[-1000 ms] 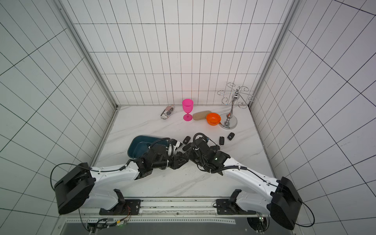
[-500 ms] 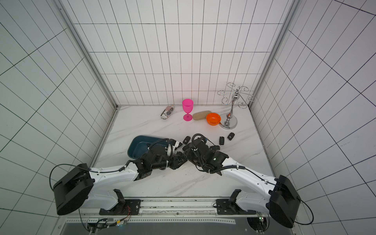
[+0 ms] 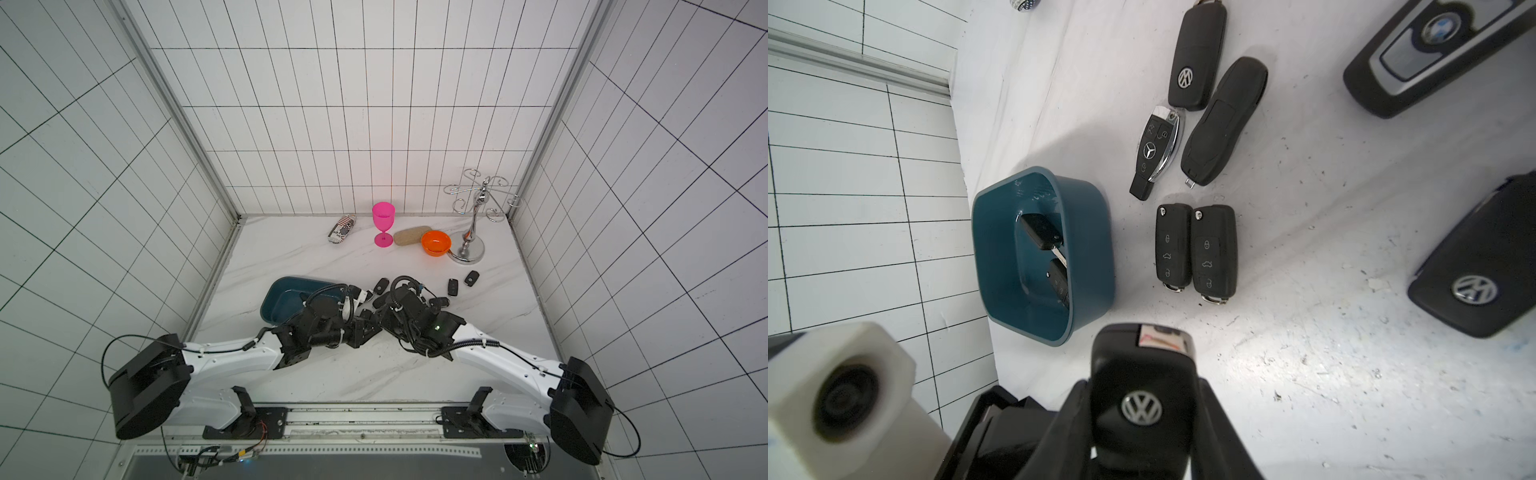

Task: Place the car key into the storage box
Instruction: Pick up the car key from the center of the board, then place the car key in the storage box.

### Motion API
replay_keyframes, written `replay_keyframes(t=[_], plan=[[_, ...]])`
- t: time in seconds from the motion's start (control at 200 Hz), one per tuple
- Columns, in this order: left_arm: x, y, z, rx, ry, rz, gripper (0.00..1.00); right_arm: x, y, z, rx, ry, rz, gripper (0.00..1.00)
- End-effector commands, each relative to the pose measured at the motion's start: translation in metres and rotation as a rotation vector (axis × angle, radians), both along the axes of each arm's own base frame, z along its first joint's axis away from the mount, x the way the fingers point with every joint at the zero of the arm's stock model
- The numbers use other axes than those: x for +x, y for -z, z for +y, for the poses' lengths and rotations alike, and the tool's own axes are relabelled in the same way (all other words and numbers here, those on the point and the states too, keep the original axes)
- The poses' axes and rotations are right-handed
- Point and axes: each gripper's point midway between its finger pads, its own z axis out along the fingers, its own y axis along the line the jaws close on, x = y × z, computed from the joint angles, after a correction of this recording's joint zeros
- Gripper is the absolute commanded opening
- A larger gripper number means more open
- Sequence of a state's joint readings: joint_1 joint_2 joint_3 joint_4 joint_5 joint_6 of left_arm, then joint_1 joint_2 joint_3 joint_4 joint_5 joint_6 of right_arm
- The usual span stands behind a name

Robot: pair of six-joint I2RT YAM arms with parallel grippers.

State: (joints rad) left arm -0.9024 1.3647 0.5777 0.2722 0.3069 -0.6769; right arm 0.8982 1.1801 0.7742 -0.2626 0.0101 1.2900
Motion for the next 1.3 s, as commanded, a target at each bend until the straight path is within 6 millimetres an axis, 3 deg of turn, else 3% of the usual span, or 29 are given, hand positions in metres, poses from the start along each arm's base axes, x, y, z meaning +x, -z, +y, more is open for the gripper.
replay_keyframes(t=[0.0,0.285,0.465,0.58,0.595,0.62,0.785,0.879,0.969,1.139,1.299], plan=[[0.003,-0.003,-0.002,0.034,0.012,-0.070,0.00,-0.012,0.005,0.007,0.025,-0.037,0.026,0.39],[0.003,-0.008,0.002,0.044,0.005,-0.091,0.00,-0.011,-0.003,0.003,0.012,-0.041,-0.010,0.62],[0.017,-0.008,0.024,0.104,-0.085,-0.110,0.00,-0.001,-0.013,-0.019,-0.024,0.005,-0.069,0.72],[0.037,-0.013,0.057,0.154,-0.187,-0.100,0.00,0.012,-0.015,-0.041,-0.047,0.024,-0.098,0.82],[0.042,-0.013,0.065,0.168,-0.215,-0.098,0.00,0.014,-0.014,-0.044,-0.056,0.023,-0.106,0.86],[0.048,-0.015,0.076,0.187,-0.252,-0.095,0.00,0.016,-0.015,-0.048,-0.070,0.015,-0.124,1.00],[0.089,-0.032,0.160,0.301,-0.521,-0.113,0.00,0.020,-0.028,-0.043,-0.184,-0.256,-0.293,0.99],[0.108,-0.035,0.210,0.390,-0.683,-0.120,0.00,0.019,-0.023,-0.034,-0.169,-0.337,-0.274,0.99],[0.121,-0.028,0.244,0.466,-0.775,-0.056,0.00,0.020,-0.014,-0.027,-0.133,-0.379,-0.216,0.99],[0.129,0.008,0.263,0.590,-0.783,0.116,0.00,0.016,0.010,-0.019,-0.140,-0.449,-0.116,0.99],[0.131,0.037,0.263,0.642,-0.766,0.206,0.00,0.017,0.032,-0.055,-0.408,-0.417,-0.043,0.99]])
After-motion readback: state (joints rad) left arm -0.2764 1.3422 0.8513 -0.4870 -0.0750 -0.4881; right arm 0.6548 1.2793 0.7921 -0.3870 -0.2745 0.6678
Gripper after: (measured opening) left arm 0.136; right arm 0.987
